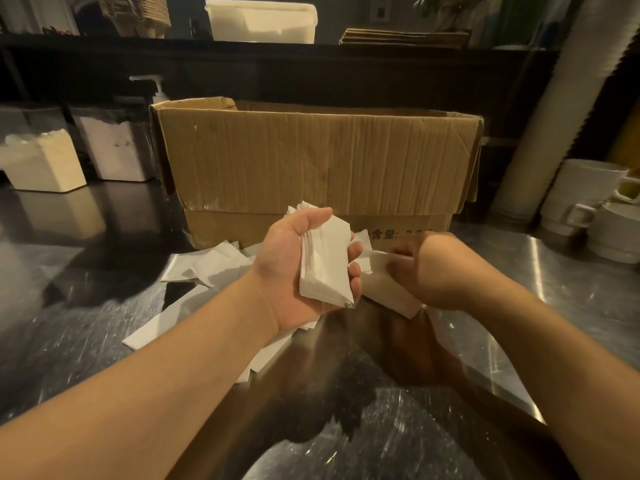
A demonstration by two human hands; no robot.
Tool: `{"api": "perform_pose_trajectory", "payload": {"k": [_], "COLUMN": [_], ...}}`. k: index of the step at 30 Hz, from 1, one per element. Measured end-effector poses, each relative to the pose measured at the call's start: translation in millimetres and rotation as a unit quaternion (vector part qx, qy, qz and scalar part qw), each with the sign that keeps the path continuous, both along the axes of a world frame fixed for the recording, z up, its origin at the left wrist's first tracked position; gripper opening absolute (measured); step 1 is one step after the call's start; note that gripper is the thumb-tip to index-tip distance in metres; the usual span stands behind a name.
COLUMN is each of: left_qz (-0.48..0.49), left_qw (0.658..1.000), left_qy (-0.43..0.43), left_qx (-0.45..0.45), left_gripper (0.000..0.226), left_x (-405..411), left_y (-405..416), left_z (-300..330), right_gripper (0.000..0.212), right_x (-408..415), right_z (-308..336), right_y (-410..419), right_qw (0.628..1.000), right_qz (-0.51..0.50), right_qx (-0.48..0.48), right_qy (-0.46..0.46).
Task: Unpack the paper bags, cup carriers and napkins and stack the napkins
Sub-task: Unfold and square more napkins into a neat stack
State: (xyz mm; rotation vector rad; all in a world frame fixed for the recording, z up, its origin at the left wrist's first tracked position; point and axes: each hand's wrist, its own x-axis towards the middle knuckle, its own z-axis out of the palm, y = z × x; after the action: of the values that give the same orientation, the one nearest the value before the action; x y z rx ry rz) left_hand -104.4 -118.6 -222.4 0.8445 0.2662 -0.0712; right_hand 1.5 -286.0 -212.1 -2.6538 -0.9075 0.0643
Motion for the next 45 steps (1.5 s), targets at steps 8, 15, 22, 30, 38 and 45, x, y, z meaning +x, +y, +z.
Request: {"api": "perform_pose_trajectory", "payload": {"k": [8, 15, 22, 30, 38, 45], "left_qz": [0.039, -0.047, -0.082, -0.040, 0.002, 0.007], "left_qw": [0.999, 0.995, 0.991, 0.999, 1.000, 1.000], "left_qy": [-0.014, -0.041, -0.062, -0.020, 0.004, 0.019], "left_qx": [0.019, 0.076, 0.080, 0.007, -0.015, -0.014], "left_gripper": [0.067, 0.043, 0.058, 0.046, 0.048, 0.047], "left_x": [5.6, 0.0, -2.8, -4.5, -1.3, 0.2], "left_y": [3.7, -5.7, -12.6, -9.4, -6.5, -5.6], "left_z": [-1.9, -1.6, -1.2, 3.2, 0.4, -1.4], "right_gripper": [0.025, 0.039, 0.014, 0.023, 0.045, 0.021], "right_x": [-11.0, -23.7, -29.0, -6.3, -13.8, -3.4], "right_z": [34.1, 24.4, 10.4, 10.6, 11.1, -2.2], "right_y": [-27.0, -10.2, 4.9, -3.1, 1.3, 6.6], "right_qw": [0.904, 0.893, 0.901, 0.983, 0.986, 0.992], "right_qz": [0.138, 0.160, 0.061, -0.024, 0.008, -0.004], "right_qx": [0.237, 0.334, 0.357, 0.162, -0.163, -0.129], "right_qy": [0.327, 0.257, 0.238, 0.087, 0.038, -0.011]}}
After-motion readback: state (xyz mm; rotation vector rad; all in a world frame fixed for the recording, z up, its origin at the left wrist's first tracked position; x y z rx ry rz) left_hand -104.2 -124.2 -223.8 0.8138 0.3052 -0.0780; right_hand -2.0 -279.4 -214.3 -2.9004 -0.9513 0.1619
